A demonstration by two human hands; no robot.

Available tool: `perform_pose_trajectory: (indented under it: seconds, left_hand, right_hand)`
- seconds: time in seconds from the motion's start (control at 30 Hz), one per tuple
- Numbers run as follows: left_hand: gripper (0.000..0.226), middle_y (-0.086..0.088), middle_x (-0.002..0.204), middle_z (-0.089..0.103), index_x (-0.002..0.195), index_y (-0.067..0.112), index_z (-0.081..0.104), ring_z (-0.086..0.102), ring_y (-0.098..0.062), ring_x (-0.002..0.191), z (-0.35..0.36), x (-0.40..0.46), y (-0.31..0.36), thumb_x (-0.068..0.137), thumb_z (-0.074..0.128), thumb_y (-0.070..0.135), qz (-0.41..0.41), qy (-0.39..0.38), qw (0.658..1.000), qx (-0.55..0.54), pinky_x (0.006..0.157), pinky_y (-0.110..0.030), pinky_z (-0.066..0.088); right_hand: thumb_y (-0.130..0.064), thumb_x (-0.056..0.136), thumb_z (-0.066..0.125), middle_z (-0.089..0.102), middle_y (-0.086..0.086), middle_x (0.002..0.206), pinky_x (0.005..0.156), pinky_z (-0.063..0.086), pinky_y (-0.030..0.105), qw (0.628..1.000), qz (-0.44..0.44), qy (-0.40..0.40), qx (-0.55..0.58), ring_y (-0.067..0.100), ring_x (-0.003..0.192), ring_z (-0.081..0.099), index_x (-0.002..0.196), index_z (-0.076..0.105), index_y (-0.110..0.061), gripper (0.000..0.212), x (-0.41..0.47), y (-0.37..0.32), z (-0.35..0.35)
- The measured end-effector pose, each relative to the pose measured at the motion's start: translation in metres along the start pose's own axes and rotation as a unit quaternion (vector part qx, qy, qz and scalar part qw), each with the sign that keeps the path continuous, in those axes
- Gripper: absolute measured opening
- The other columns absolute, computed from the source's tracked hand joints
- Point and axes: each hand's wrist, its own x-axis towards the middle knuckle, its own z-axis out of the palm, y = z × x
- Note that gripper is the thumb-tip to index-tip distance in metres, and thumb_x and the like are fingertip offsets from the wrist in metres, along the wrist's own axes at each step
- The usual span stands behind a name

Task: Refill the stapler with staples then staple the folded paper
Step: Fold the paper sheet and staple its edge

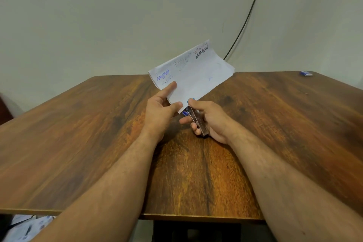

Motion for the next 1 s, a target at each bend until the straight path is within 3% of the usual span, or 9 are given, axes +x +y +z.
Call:
perform_pose_trajectory:
  seconds: [0.13, 0.27, 0.4, 0.63, 0.77, 0.9, 1.0]
  left_hand:
    - [0.065, -0.008, 0.141, 0.059, 0.142, 0.013, 0.055, 0.060, -0.022, 0.127, -0.002, 0.002, -0.002, 0.084, 0.064, -0.016, 0.019, 0.006, 1.000, 0.023, 0.096, -0.037, 0.057]
    - [0.066, -0.004, 0.142, 0.058, 0.143, 0.017, 0.054, 0.061, -0.015, 0.123, -0.003, 0.001, -0.001, 0.085, 0.066, -0.012, 0.038, 0.002, 0.997, 0.067, 0.093, -0.029, 0.058]
    - [0.066, -0.002, 0.140, 0.061, 0.143, 0.025, 0.054, 0.064, -0.008, 0.119, -0.003, 0.000, -0.002, 0.087, 0.067, -0.007, 0.054, -0.018, 0.992, 0.112, 0.100, -0.028, 0.054]
    - [0.067, 0.000, 0.142, 0.060, 0.144, 0.026, 0.054, 0.062, -0.008, 0.123, -0.002, -0.001, -0.002, 0.088, 0.066, -0.008, 0.052, -0.021, 0.992, 0.115, 0.106, -0.037, 0.052]
    - [0.067, -0.001, 0.140, 0.061, 0.145, 0.027, 0.052, 0.064, -0.013, 0.121, -0.001, -0.001, -0.001, 0.088, 0.065, -0.007, 0.053, -0.021, 0.991, 0.122, 0.103, -0.038, 0.054]
    - [0.065, -0.002, 0.145, 0.057, 0.146, 0.025, 0.051, 0.061, -0.013, 0.125, 0.000, -0.002, 0.000, 0.091, 0.061, -0.009, 0.055, -0.030, 0.991, 0.118, 0.102, -0.032, 0.054]
    - [0.063, 0.000, 0.149, 0.052, 0.147, 0.023, 0.050, 0.056, -0.009, 0.129, 0.001, -0.002, 0.001, 0.093, 0.057, -0.009, 0.055, -0.040, 0.991, 0.119, 0.098, -0.017, 0.051]
  right_hand:
    - [-0.042, 0.095, 0.064, 0.076, 0.021, 0.097, 0.050, 0.045, 0.027, 1.000, -0.008, 0.012, 0.005, 0.013, 0.056, 0.057, 0.113, 0.063, -0.005, 0.041, 0.001, -0.001, -0.003]
    - [-0.040, 0.090, 0.071, 0.077, 0.019, 0.093, 0.049, 0.045, 0.027, 0.999, -0.017, 0.027, 0.012, 0.014, 0.056, 0.058, 0.109, 0.067, -0.002, 0.043, 0.003, -0.001, -0.006]
    - [-0.040, 0.086, 0.076, 0.077, 0.017, 0.091, 0.047, 0.044, 0.027, 0.999, -0.015, 0.040, 0.011, 0.015, 0.055, 0.057, 0.102, 0.071, -0.001, 0.042, 0.004, 0.001, -0.005]
    - [-0.039, 0.078, 0.083, 0.073, 0.015, 0.088, 0.045, 0.043, 0.027, 0.999, -0.010, 0.038, 0.037, 0.015, 0.054, 0.056, 0.102, 0.074, 0.004, 0.050, 0.008, 0.004, -0.005]
    - [-0.038, 0.080, 0.082, 0.075, 0.016, 0.091, 0.045, 0.045, 0.027, 0.999, -0.004, 0.043, 0.022, 0.015, 0.056, 0.058, 0.099, 0.075, 0.001, 0.044, 0.011, 0.005, -0.007]
    - [-0.038, 0.080, 0.082, 0.076, 0.018, 0.094, 0.046, 0.046, 0.027, 0.999, -0.007, 0.044, 0.017, 0.015, 0.056, 0.059, 0.098, 0.076, 0.000, 0.043, 0.010, 0.005, -0.008]
    - [-0.039, 0.078, 0.084, 0.075, 0.017, 0.091, 0.045, 0.044, 0.026, 0.999, -0.012, 0.040, 0.025, 0.014, 0.055, 0.058, 0.098, 0.076, 0.001, 0.045, 0.011, 0.005, -0.008]
